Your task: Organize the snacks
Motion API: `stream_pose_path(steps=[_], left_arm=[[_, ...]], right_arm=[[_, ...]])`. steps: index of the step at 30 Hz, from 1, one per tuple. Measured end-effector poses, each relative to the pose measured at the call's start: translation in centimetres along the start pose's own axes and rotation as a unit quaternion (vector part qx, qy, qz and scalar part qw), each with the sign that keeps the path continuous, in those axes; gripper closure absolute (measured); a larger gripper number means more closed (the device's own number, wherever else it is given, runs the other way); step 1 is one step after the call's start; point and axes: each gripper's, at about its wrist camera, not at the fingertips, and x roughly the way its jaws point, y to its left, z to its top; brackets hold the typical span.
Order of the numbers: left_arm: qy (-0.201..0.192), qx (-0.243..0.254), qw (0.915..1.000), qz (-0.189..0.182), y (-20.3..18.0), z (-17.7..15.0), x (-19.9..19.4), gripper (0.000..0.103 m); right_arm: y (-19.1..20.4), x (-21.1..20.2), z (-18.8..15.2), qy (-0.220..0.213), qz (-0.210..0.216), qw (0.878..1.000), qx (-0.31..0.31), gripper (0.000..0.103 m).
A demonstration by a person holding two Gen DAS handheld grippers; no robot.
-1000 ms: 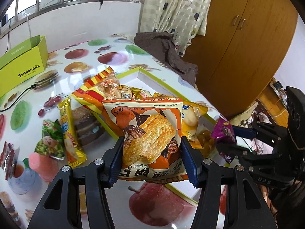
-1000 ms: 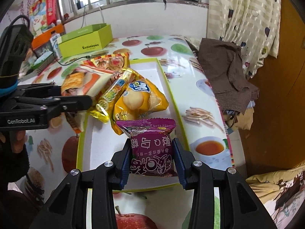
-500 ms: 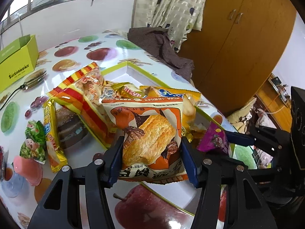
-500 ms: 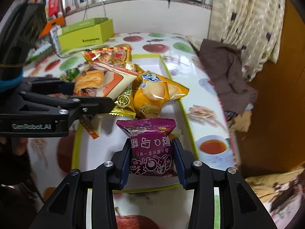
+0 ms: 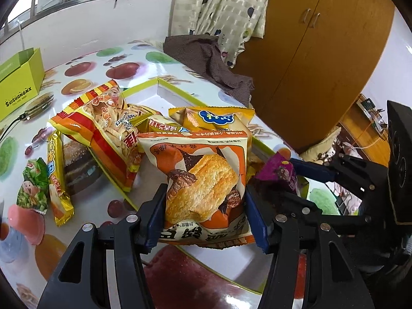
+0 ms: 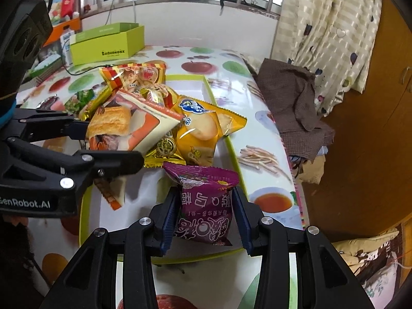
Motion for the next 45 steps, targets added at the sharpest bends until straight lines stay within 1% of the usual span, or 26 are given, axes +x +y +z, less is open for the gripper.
stream_pose_path(steps=[3,7,10,13,15,21,27,30,34,35,37,40,45], left_arm=[[0.003,-0.004,1.0000,-0.005,-0.1,-0.1,-0.2,0.044],[-0.004,-0.004,0.9998,-0.021,-0.4,-0.3,-0.7,0.039],[-0.005,-0.001,0.9998,-0.020,-0.8,-0.2,-1.0,0.039],[-0.004,-0.010,0.9995,-0.031,-0.8,-0.2,-1.4,0.039],[-0.006,-0.012,0.9992,-0.037,-0.9,-0.2,-1.6,0.039],[-0.008,-0.013,0.9990,-0.042,-1.0,-0.5,-2.3,0.039],[0.000,-0.015,0.9991,-0.040,-1.0,-1.1,-2.1,0.039],[0.000,-0.013,0.9996,-0.025,-0.9,-1.2,-2.3,0.039],[-0.007,-0.011,0.9998,-0.016,-0.8,-1.3,-3.0,0.039],[-0.008,-0.008,0.9999,-0.005,-0.8,-1.3,-3.3,0.039],[-0.013,-0.005,0.9999,0.001,-0.9,-1.4,-3.7,0.039],[-0.018,-0.005,0.9998,0.005,-0.7,-1.4,-4.4,0.039],[-0.031,-0.010,0.9990,0.030,0.1,-1.6,-5.6,0.039]], right_arm=[[-0.1,0.0,0.1,-0.002,0.000,1.000,-0.001,0.064],[-0.4,-0.1,0.0,-0.005,0.011,1.000,0.005,0.063],[-0.9,-0.2,-0.1,-0.006,0.026,0.999,0.019,0.061],[-0.9,-0.6,-0.2,-0.009,0.031,0.999,0.022,0.057],[-1.1,-0.8,-0.3,-0.012,0.038,0.999,0.028,0.057],[-1.3,-1.3,-0.4,-0.017,0.065,0.997,0.041,0.056],[-0.8,-0.8,-0.8,-0.009,0.070,0.996,0.046,0.056],[-0.9,-1.2,-0.8,-0.013,0.068,0.996,0.048,0.056],[-0.9,-2.1,-0.4,-0.022,0.055,0.997,0.047,0.056],[-0.8,-2.3,-0.3,-0.025,0.052,0.997,0.048,0.055],[-0.6,-2.6,-0.2,-0.030,0.044,0.997,0.051,0.052],[-0.4,-2.9,0.0,-0.032,0.045,0.997,0.058,0.051],[0.3,-3.5,0.5,-0.042,0.047,0.996,0.058,0.047]])
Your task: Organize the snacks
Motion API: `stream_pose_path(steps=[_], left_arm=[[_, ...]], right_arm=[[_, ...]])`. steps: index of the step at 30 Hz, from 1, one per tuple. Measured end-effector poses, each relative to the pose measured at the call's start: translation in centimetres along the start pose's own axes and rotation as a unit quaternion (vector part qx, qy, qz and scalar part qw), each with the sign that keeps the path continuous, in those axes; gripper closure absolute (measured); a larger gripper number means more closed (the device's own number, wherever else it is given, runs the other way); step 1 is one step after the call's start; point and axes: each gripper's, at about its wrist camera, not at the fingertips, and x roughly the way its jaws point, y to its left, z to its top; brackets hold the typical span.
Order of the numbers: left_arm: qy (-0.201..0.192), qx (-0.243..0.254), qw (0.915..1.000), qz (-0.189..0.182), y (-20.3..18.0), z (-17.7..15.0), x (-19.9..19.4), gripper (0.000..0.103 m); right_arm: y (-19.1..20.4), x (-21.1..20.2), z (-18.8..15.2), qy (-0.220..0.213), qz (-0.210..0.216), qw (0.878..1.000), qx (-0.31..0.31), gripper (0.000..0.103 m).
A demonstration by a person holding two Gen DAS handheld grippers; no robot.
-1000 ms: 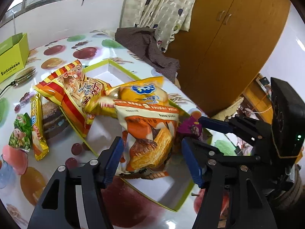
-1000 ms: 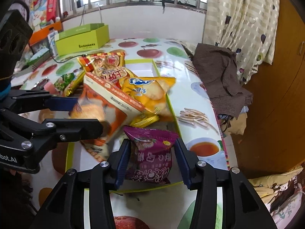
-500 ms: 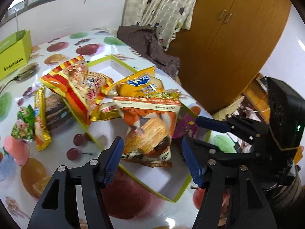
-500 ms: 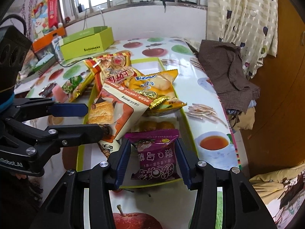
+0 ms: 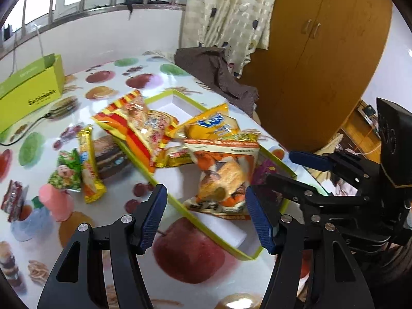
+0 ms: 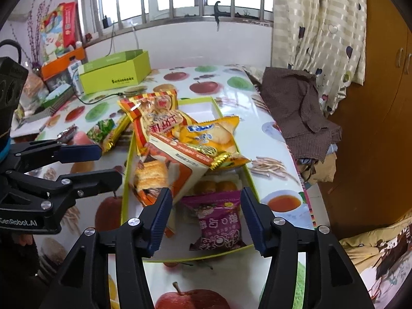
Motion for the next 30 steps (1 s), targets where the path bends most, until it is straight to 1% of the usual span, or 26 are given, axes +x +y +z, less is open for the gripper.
stream_pose_path(steps=[6,15,17,22,26,30], left_arm=[[-0.012,-0.012,0.9998,0.014,1.4,-0.3,-1.2,0.039],[-0.028,-0.034,0.9983,0.039,3.5,-1.1,-3.0,0.039],[-0.031,-0.038,0.9974,0.053,4.2,-1.3,-3.4,0.039],[-0.040,-0.053,0.9952,0.072,5.9,-1.9,-4.4,0.039],[-0.041,-0.060,0.9923,0.100,7.2,-2.4,-4.9,0.039],[-0.044,-0.066,0.9906,0.111,8.5,-2.8,-5.5,0.039]], right_arm=[[1.0,-0.1,0.6,-0.005,0.002,1.000,-0.003,0.046],[3.7,0.0,1.6,-0.016,0.025,0.999,-0.023,0.045],[4.4,0.2,1.9,-0.017,0.031,0.999,-0.028,0.044],[6.3,0.9,2.8,-0.019,0.047,0.998,-0.044,0.039],[7.7,1.5,3.6,-0.017,0.057,0.997,-0.049,0.038],[8.7,2.4,4.2,-0.013,0.066,0.996,-0.051,0.038]])
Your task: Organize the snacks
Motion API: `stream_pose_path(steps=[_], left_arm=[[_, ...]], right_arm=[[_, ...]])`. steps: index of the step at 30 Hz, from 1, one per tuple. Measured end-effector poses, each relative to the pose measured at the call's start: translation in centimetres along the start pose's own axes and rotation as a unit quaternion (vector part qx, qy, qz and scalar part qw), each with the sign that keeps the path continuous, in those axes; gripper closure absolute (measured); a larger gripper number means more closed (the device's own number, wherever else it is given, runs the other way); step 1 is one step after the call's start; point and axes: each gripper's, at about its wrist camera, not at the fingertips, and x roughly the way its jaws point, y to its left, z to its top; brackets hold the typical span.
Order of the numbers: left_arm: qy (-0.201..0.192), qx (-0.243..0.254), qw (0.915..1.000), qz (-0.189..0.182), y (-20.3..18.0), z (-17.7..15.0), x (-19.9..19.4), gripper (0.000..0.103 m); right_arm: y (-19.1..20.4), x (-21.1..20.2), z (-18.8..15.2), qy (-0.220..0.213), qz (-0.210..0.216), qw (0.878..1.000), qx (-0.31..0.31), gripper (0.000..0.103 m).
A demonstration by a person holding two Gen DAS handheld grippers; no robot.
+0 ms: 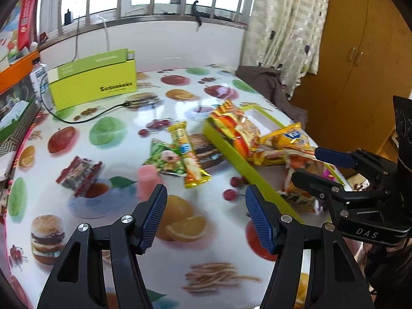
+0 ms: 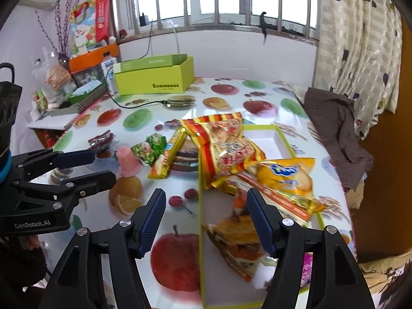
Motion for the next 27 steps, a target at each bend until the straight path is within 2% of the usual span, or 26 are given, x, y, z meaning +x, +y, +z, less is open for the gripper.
stream_pose_path(steps=[9,13,27], left_arm=[[0.001,-0.046,0.9987,0.021,4.6,-0.4,-0.2,0.039],[-0.002,-0.074,0.9971,0.018,6.8,-0.8,-0.5,0.039],[0.002,-0.114,0.9921,0.053,11.9,-1.3,0.0,0.039]], right_arm=[[2.9,2.6,1.5,0.015,0.015,1.000,-0.023,0.038],[3.5,3.7,2.1,0.021,0.023,0.999,-0.023,0.038],[7.0,8.2,5.3,0.033,0.052,0.997,-0.045,0.039]])
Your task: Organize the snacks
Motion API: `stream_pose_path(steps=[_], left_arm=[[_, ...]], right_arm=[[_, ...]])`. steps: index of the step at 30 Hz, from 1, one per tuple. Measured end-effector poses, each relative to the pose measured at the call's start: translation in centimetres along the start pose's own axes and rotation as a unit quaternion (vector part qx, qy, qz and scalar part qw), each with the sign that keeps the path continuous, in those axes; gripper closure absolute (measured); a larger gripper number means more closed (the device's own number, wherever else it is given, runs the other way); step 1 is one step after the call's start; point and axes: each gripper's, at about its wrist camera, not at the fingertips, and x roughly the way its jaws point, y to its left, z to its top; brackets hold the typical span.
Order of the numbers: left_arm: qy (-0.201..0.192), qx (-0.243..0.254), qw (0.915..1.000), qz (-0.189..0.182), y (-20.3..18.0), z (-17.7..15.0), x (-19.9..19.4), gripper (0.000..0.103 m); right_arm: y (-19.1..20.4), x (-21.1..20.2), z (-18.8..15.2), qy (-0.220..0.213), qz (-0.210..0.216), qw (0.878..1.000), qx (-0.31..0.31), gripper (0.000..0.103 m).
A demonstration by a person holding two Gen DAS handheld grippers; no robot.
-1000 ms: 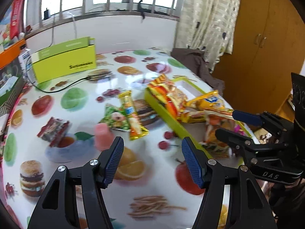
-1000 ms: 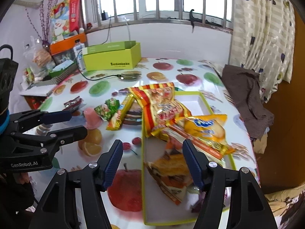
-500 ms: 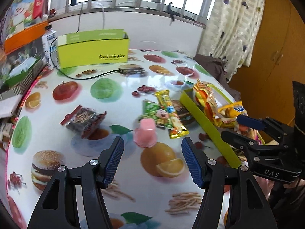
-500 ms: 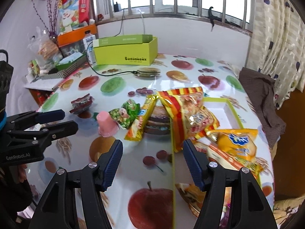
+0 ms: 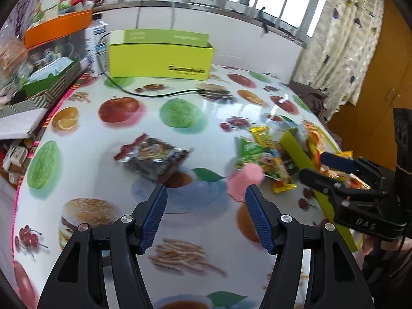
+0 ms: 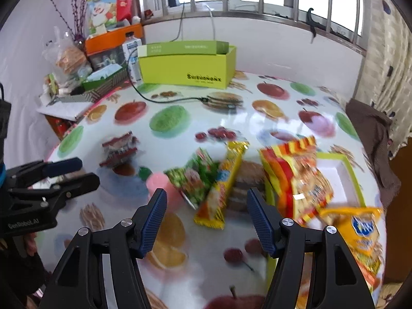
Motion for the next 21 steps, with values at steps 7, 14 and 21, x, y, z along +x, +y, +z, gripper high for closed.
stream_pose_path(steps=[7,14,21], left_arm=[[0.004,-0.028,0.9992,0.030,3.4,1.0,1.1,0.039],[0.021,-0.063,0.9977,0.009,5.7,2.5,3.2,0.039],[0.036,-0.072,0.9967,0.010,6.1,3.2,5.4,0.039]], right_arm=[[0.3,2.9,2.2,0.016,0.008,1.000,0.007,0.040],[0.4,5.6,3.1,0.044,0.021,0.999,0.020,0.040],[0.9,7.8,3.1,0.070,0.016,0.997,0.019,0.039]])
